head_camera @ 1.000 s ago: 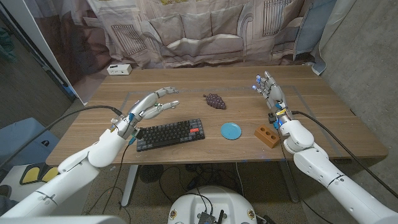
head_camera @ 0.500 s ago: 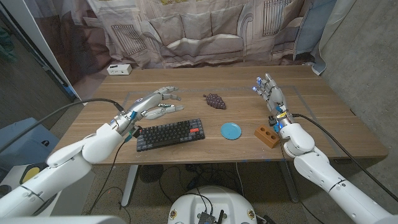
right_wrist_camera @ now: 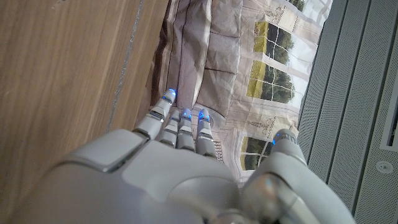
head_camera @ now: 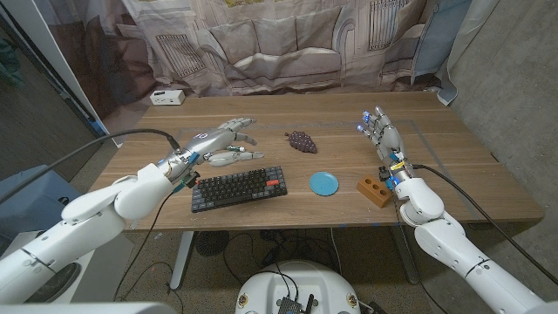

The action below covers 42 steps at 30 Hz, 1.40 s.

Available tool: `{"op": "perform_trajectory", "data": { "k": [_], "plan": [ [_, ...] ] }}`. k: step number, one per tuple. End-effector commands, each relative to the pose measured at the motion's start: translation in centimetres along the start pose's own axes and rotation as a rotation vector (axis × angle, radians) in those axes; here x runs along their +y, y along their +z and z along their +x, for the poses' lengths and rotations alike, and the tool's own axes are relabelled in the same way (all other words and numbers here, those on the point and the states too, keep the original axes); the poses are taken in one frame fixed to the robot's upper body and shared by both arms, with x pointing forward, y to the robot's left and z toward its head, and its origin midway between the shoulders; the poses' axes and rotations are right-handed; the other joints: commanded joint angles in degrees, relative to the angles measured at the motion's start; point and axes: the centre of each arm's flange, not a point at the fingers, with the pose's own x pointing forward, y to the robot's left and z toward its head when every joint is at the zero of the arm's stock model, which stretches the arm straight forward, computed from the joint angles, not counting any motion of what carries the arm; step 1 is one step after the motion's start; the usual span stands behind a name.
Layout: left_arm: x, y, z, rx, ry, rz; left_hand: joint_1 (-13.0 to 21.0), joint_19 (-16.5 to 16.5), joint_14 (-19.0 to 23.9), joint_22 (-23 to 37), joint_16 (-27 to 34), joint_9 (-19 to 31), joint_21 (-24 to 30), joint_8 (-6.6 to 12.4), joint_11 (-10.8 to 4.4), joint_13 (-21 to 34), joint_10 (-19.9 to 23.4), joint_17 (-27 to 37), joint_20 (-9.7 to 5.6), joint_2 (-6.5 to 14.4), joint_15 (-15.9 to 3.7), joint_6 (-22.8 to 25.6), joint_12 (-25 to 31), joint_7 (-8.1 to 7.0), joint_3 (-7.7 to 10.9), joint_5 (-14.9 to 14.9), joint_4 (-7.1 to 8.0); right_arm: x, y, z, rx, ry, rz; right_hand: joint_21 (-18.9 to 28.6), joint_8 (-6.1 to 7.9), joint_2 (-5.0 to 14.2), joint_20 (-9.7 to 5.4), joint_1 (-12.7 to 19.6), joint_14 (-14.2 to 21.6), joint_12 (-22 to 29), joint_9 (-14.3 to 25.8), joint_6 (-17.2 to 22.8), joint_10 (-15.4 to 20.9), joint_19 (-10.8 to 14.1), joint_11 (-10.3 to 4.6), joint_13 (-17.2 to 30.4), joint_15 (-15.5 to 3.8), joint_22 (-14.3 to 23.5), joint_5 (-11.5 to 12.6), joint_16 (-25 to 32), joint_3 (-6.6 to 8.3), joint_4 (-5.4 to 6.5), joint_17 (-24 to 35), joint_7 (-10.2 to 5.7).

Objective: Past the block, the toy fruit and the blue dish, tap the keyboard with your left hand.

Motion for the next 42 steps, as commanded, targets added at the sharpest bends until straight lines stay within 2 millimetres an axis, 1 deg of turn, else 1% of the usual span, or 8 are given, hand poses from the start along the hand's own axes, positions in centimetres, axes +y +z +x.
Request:
{"op": "perform_trajectory", "data": {
  "k": [1, 6, 8, 10, 15, 20, 30, 42],
  "plan": [
    [0.4, 0.8, 1.2, 0.022, -0.09, 0.115, -0.87, -0.6, -0.71, 0.1, 0.23, 0.28, 0.42, 0.18, -0.3, 0.15, -0.31, 0.11, 0.11, 0.36, -0.2, 1.85, 0.14, 1.08, -0.3, 0.41, 0.32, -0.3, 0.0, -0.9, 0.005, -0.009, -0.001, -0.08, 0.17, 0.42, 0.37, 0.19, 0.46, -0.09, 0.16, 0.56, 0.63, 0.26, 0.12, 0.05, 0.1, 0.17, 0.06, -0.15, 0.08, 0.14, 0.05, -0.1],
    [0.4, 0.9, 1.8, 0.043, -0.129, 0.134, -1.5, -0.81, -0.98, 0.14, 0.43, 0.36, 0.67, 0.72, -0.89, 0.09, -0.57, 0.1, 0.03, 0.54, -0.66, 4.14, 0.4, 1.01, -0.6, 0.45, 0.66, -0.5, 0.1, -1.2, 0.007, -0.015, 0.003, -0.1, 0.15, 0.45, 0.38, 0.19, 0.46, -0.1, 0.16, 0.55, 0.67, 0.25, 0.13, 0.04, 0.07, 0.18, 0.04, -0.16, 0.08, 0.15, 0.04, -0.14],
    [0.3, 0.9, 2.1, 0.051, -0.15, 0.143, -1.77, -0.67, -1.12, 0.16, 0.48, 0.36, 0.84, 0.79, -1.3, 0.07, -1.15, 0.1, 0.31, 0.56, -0.73, 4.79, 0.31, 1.15, -0.74, 0.46, 0.79, -0.6, 0.1, -1.3, 0.008, -0.02, 0.005, -0.1, 0.14, 0.5, 0.39, 0.23, 0.47, -0.11, 0.16, 0.56, 0.67, 0.25, 0.04, 0.04, 0.09, 0.18, 0.05, -0.17, 0.12, 0.13, 0.03, -0.13],
    [0.3, 1.0, 2.3, 0.055, -0.167, 0.15, -1.9, -0.6, -1.28, 0.17, 0.47, 0.36, 0.92, 0.75, -1.31, 0.05, -1.53, 0.1, 0.42, 0.56, -0.88, 4.95, 0.24, 1.24, -0.83, 0.47, 0.86, -0.8, 0.1, -1.5, 0.009, -0.02, 0.003, -0.1, 0.15, 0.52, 0.38, 0.26, 0.48, -0.11, 0.16, 0.59, 0.7, 0.26, 0.03, 0.03, 0.12, 0.18, 0.05, -0.18, 0.13, 0.12, 0.02, -0.11],
    [0.0, 1.2, 3.0, 0.05, -0.2, 0.17, -2.09, -0.65, -1.29, 0.19, 0.53, 0.35, 0.96, 0.68, -1.34, 0.04, -1.62, 0.1, 0.51, 0.56, -1.08, 5.06, 0.3, 1.32, -0.93, 0.47, 0.95, -1.0, 0.1, -1.8, 0.011, -0.029, 0.005, -0.11, 0.14, 0.52, 0.4, 0.23, 0.46, -0.14, 0.16, 0.64, 0.7, 0.26, 0.04, 0.03, 0.14, 0.18, 0.02, -0.2, 0.12, 0.13, 0.02, -0.11],
    [-0.4, 1.1, 3.7, 0.05, -0.242, 0.142, -2.24, -0.66, -1.29, 0.2, 0.57, 0.35, 1.01, 0.63, -1.31, 0.03, -1.61, 0.1, 0.5, 0.56, -1.1, 5.17, 0.38, 1.35, -1.02, 0.47, 1.03, -1.1, 0.0, -2.1, 0.011, -0.031, 0.001, -0.13, 0.13, 0.54, 0.41, 0.25, 0.53, -0.16, 0.16, 0.65, 0.73, 0.26, 0.11, 0.02, 0.23, 0.18, 0.01, -0.2, 0.14, 0.11, 0.0, -0.15],
    [-1.2, 0.7, 4.6, 0.058, -0.319, 0.133, -2.67, -1.17, -1.42, 0.23, 0.64, 0.33, 0.96, 0.34, -1.35, 0.0, -2.02, 0.1, 0.78, 0.59, -1.23, 5.14, 0.43, 1.37, -1.25, 0.48, 1.26, -1.0, -0.1, -2.0, 0.012, -0.035, 0.007, -0.14, 0.13, 0.61, 0.45, 0.2, 0.51, -0.16, 0.16, 0.74, 0.84, 0.27, 0.07, 0.01, 0.17, 0.18, -0.02, -0.22, 0.14, 0.15, 0.01, -0.16],
    [-2.0, 0.3, 4.7, 0.045, -0.344, 0.128, -3.09, -1.22, -1.3, 0.27, 0.79, 0.3, 1.1, -0.28, -1.52, -0.03, -2.05, 0.1, 1.04, 0.72, -1.23, 4.36, 0.64, 1.38, -1.46, 0.52, 1.52, -0.7, -0.1, -1.3, 0.014, -0.032, 0.002, -0.17, 0.11, 0.66, 0.45, 0.19, 0.54, -0.22, 0.16, 0.79, 0.83, 0.25, 0.06, 0.0, 0.2, 0.19, -0.07, -0.24, 0.16, 0.14, -0.01, -0.17]
  ]
}}
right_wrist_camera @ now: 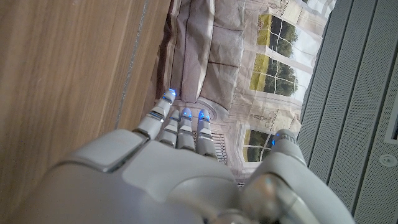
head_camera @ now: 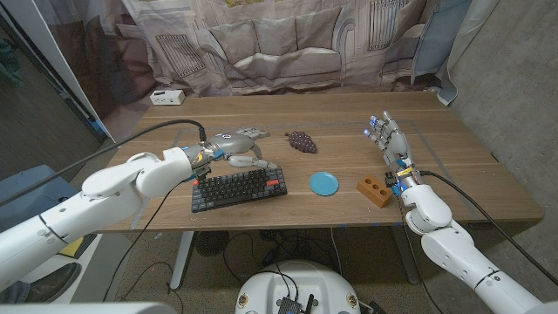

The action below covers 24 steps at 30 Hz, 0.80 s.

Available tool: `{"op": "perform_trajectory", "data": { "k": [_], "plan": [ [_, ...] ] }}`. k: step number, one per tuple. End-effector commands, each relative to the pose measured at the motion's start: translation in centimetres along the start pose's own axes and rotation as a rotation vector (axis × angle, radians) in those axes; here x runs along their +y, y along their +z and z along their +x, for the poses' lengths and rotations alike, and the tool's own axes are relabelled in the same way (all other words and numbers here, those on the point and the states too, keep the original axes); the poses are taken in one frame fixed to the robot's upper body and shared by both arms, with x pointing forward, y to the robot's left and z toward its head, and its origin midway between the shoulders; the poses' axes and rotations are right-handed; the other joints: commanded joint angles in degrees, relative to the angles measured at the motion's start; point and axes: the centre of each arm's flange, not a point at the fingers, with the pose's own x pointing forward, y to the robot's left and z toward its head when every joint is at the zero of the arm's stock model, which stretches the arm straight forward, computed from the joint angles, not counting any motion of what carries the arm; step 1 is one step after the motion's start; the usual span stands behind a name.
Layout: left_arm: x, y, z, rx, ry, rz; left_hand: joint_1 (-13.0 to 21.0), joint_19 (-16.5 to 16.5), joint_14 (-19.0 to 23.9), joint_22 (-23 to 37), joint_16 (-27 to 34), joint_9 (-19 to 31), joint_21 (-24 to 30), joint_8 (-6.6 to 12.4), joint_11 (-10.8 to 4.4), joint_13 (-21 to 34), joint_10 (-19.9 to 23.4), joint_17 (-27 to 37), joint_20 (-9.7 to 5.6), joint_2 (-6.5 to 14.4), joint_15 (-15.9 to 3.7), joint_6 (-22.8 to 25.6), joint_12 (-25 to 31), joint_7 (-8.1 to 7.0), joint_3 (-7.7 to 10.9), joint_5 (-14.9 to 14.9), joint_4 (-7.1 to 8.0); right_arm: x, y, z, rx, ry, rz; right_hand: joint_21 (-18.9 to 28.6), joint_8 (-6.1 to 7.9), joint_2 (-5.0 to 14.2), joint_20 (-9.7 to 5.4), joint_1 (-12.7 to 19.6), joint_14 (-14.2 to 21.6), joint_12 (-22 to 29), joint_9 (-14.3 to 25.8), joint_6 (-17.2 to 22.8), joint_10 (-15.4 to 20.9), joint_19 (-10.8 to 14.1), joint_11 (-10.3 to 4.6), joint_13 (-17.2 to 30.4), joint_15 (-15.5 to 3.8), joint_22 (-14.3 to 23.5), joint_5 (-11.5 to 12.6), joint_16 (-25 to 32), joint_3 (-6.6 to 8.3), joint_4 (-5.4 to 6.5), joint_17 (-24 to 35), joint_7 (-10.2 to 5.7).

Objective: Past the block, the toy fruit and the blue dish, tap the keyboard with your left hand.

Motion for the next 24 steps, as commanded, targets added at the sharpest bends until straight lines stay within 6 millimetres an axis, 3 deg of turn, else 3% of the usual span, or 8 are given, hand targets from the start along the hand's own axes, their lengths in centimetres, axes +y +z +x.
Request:
{"op": "perform_trajectory", "data": {
  "k": [1, 9, 24],
  "plan": [
    [-0.7, -0.3, 0.6, -0.011, -0.037, 0.002, -0.6, -0.14, -0.28, 0.29, 0.27, 0.13, 0.39, -0.3, -0.27, -0.04, -0.18, 0.11, 0.7, 0.03, -0.23, -0.23, 0.38, 0.69, -0.12, 0.52, 0.19, 0.3, -0.2, 0.5, 0.006, 0.001, -0.002, -0.18, 0.1, 0.47, 0.42, -0.05, 0.56, -0.22, 0.16, 0.47, 0.53, 0.25, -0.27, 0.0, 0.17, 0.19, -0.07, 0.03, 0.16, 0.16, -0.01, 0.12],
    [-1.7, -0.3, 0.6, -0.048, -0.008, -0.021, -0.8, 0.01, -0.06, 0.31, 0.38, 0.12, 0.53, -0.58, -0.4, -0.06, -0.09, 0.11, 0.76, 0.25, -0.37, -0.53, 0.52, 0.65, -0.17, 0.56, 0.36, 0.2, -0.3, 0.8, 0.009, 0.002, 0.0, -0.19, 0.1, 0.5, 0.38, -0.03, 0.58, -0.24, 0.16, 0.53, 0.55, 0.25, -0.36, -0.01, 0.11, 0.19, -0.09, 0.02, 0.18, 0.14, -0.02, 0.19],
    [-2.7, 0.2, 0.4, -0.036, -0.036, -0.004, -1.31, -0.11, -0.26, 0.33, 0.34, 0.02, 0.68, -1.33, -1.55, -0.12, -0.19, 0.08, 0.65, 0.81, -0.68, -1.22, 0.75, -1.03, -0.4, 0.69, 0.83, 0.2, -0.3, 1.1, 0.011, 0.019, -0.005, -0.23, 0.06, 0.56, 0.41, -0.1, 0.59, -0.21, 0.16, 0.55, 0.79, 0.19, -0.24, -0.01, 0.21, 0.19, -0.15, -0.01, 0.17, 0.17, -0.02, 0.11]
  ]
}}
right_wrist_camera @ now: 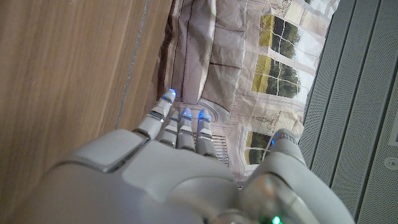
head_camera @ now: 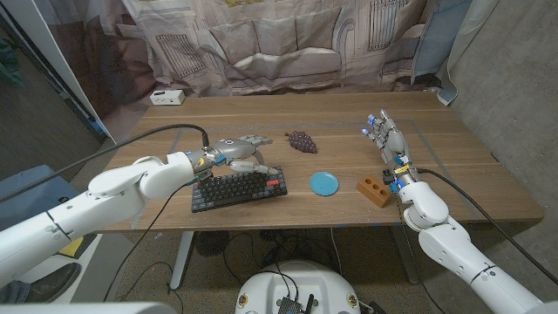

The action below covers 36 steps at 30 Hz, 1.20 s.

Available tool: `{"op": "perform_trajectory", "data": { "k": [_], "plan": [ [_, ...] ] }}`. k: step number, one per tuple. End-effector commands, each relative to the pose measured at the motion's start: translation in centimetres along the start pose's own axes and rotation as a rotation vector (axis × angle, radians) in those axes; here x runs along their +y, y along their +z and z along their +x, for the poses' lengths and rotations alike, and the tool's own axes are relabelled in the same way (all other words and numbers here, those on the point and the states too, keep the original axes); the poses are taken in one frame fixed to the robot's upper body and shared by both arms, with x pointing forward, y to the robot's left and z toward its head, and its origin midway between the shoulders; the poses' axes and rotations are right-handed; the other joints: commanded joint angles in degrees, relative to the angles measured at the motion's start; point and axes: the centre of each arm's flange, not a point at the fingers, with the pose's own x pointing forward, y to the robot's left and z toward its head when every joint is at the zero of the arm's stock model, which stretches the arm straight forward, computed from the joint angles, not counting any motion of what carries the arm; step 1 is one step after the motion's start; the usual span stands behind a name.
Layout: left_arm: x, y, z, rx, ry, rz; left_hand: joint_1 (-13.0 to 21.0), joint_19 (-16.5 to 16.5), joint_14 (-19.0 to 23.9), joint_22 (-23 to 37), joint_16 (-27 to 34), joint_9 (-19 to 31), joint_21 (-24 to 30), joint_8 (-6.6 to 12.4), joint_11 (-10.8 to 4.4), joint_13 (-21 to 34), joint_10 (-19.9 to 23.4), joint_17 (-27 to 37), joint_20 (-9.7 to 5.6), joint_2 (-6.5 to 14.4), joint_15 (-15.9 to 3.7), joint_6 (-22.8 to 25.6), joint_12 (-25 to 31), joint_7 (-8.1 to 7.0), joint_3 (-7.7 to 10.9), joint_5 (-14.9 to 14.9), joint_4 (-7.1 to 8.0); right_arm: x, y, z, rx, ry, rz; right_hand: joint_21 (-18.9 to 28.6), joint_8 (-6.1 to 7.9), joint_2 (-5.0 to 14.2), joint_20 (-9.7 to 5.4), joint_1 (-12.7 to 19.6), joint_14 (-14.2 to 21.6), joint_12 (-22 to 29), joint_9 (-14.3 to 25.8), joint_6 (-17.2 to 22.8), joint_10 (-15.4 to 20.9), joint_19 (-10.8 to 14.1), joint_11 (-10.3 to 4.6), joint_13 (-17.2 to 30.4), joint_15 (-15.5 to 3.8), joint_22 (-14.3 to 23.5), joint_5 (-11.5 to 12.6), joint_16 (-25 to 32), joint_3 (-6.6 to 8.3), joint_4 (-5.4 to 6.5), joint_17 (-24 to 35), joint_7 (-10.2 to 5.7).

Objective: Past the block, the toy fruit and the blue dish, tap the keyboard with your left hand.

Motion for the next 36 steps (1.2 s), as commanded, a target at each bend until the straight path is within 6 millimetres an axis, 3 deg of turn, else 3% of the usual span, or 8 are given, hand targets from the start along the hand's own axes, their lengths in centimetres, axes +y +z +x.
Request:
{"op": "perform_trajectory", "data": {
  "k": [1, 36],
  "plan": [
    [-0.7, 0.4, -0.1, 0.006, -0.024, 0.022, -0.7, -0.38, -0.62, 0.06, 0.08, 0.16, 0.29, -0.35, -0.79, 0.15, -0.59, 0.09, 0.4, 0.08, -0.46, -0.54, 0.27, -0.61, -0.01, 0.25, 0.45, 0.0, 0.1, 0.2, 0.0, 0.013, -0.005, -0.01, 0.06, 0.56, 0.4, -0.1, 0.59, -0.21, 0.16, 0.56, 0.49, 0.18, 0.05, -0.01, 0.21, 0.19, -0.15, -0.01, 0.17, 0.17, -0.02, 0.11],
    [-2.1, 1.7, 1.6, -0.013, -0.108, 0.077, -3.38, -2.71, -3.01, 0.24, -0.13, 0.11, 0.06, -1.37, -0.67, 0.13, -3.12, 0.3, -0.09, 0.73, -0.14, -4.13, -0.03, -0.45, -1.58, 0.42, 2.91, -0.8, 0.5, -1.6, -0.005, -0.016, -0.008, -0.04, 0.0, 0.67, 0.5, -0.18, 0.59, -0.25, 0.17, 0.62, 0.78, 0.13, -0.11, -0.01, 0.24, 0.19, -0.27, -0.06, 0.18, 0.18, -0.03, 0.06]
  ]
}}
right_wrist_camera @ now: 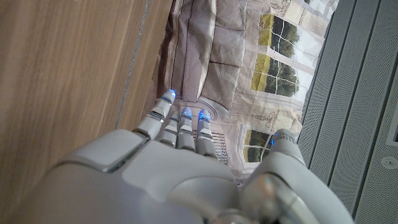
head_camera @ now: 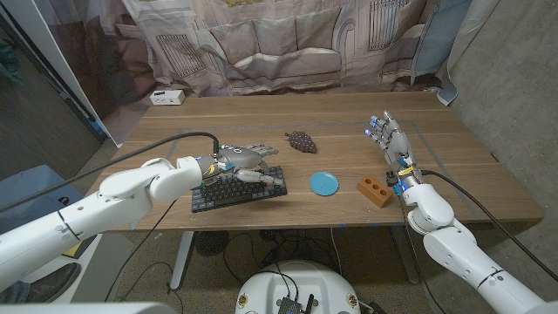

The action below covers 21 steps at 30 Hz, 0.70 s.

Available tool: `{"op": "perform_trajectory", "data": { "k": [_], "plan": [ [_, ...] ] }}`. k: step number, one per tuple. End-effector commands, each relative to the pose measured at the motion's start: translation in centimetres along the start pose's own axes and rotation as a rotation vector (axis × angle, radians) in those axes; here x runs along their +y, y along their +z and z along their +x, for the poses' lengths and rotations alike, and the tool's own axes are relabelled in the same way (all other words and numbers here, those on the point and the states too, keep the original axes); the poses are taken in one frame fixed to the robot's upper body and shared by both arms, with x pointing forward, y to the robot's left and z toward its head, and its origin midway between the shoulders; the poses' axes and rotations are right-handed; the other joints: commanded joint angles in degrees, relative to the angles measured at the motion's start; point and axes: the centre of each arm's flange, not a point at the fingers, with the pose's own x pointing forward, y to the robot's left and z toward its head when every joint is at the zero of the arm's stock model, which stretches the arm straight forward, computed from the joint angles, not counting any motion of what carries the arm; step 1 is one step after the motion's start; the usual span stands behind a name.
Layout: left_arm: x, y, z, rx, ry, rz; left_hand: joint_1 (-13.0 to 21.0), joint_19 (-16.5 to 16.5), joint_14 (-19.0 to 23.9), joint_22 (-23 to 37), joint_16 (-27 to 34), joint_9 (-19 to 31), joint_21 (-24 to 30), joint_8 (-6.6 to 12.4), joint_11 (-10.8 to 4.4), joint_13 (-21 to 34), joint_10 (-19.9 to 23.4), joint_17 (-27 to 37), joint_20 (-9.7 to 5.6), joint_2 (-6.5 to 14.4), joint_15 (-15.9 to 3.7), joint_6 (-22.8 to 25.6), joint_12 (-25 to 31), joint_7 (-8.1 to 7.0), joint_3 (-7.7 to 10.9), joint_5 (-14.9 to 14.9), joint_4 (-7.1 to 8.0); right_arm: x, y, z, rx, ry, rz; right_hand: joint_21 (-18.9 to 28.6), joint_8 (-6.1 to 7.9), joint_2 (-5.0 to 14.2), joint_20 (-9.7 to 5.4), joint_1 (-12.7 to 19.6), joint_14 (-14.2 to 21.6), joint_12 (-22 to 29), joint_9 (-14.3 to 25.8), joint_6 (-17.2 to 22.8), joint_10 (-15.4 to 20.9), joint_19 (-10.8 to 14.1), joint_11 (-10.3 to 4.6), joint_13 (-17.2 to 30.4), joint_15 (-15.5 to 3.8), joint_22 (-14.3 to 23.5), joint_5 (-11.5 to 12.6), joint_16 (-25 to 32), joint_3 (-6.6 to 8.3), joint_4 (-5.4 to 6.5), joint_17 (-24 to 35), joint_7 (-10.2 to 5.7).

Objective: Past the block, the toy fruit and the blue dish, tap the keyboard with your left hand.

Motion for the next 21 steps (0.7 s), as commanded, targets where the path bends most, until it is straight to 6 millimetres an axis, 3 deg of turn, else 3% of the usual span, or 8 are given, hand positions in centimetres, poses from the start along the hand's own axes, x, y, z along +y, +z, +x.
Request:
{"op": "perform_trajectory", "data": {
  "k": [1, 21],
  "plan": [
    [-0.7, 0.2, 0.5, 0.004, -0.003, 0.007, -0.35, -0.57, -0.44, 0.26, -0.11, 0.1, 0.08, -0.19, 0.12, 0.11, -0.7, 0.31, 0.27, 0.06, -0.03, -0.85, -0.02, -0.09, -0.15, 0.43, 0.69, -0.2, 0.0, -0.6, -0.002, -0.01, 0.0, -0.04, 0.0, 0.45, 0.3, 0.01, 0.58, -0.25, 0.17, 0.63, 0.17, 0.34, -0.05, -0.01, 0.23, 0.19, -0.28, -0.06, 0.16, 0.2, -0.02, 0.04],
    [-2.2, 0.2, 1.2, 0.005, -0.019, -0.003, -0.64, -0.71, -0.24, 0.29, 0.14, 0.11, 0.3, -0.14, 0.65, 0.12, -0.54, 0.32, 0.19, 0.19, 0.18, -1.96, 0.3, -0.66, -0.98, 0.56, 1.89, -0.3, -0.3, -1.2, 0.011, -0.02, -0.007, -0.05, -0.01, 0.52, 0.35, 0.02, 0.78, -0.3, 0.17, 0.71, 0.24, 0.32, -0.01, 0.0, 0.24, 0.19, -0.35, -0.01, 0.16, 0.18, -0.02, 0.05]
  ]
}}
